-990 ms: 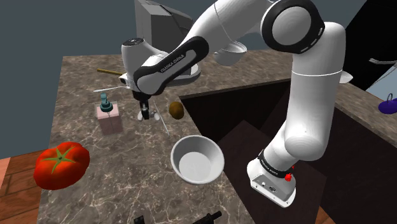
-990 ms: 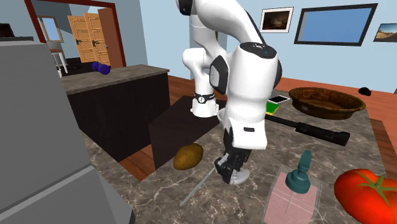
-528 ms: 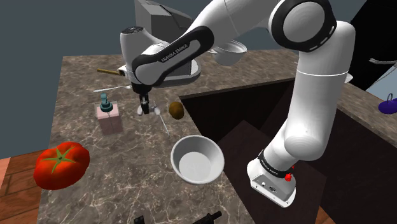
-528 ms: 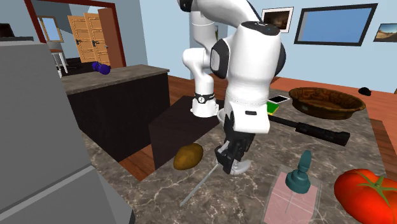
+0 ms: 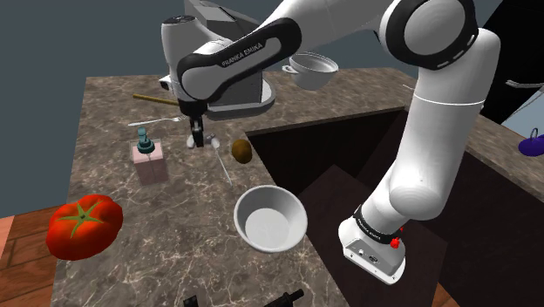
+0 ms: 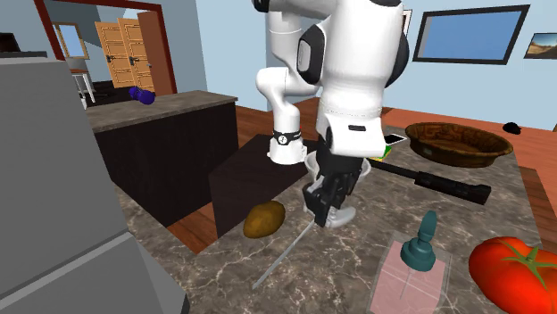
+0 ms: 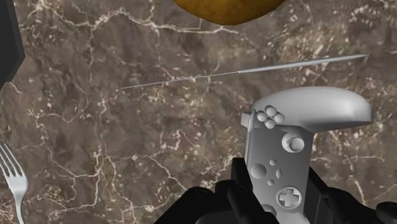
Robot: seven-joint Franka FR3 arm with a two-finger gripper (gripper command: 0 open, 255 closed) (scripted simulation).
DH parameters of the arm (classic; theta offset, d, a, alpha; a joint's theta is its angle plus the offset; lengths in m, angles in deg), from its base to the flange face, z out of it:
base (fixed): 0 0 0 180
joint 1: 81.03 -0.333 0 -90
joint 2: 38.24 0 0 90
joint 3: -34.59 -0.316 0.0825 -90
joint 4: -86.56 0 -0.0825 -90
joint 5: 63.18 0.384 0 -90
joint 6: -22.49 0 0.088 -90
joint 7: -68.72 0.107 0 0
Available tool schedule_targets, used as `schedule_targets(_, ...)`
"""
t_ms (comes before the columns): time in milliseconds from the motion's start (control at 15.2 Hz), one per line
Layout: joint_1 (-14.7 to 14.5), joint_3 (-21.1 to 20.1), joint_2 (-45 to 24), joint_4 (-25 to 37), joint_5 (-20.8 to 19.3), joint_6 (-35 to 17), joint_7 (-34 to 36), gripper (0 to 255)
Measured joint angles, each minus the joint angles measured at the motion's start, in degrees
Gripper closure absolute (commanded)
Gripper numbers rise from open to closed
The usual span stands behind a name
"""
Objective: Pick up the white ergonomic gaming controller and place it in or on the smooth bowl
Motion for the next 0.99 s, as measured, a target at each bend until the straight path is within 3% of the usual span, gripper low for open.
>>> schedule_targets(330, 0.3, -0.4, 2.8, -0.1, 1.2, 2.5, -0.7, 255)
schedule_targets(990, -1.0, -3.7, 21.8, -23.6, 8.7, -3.1, 0.4, 255)
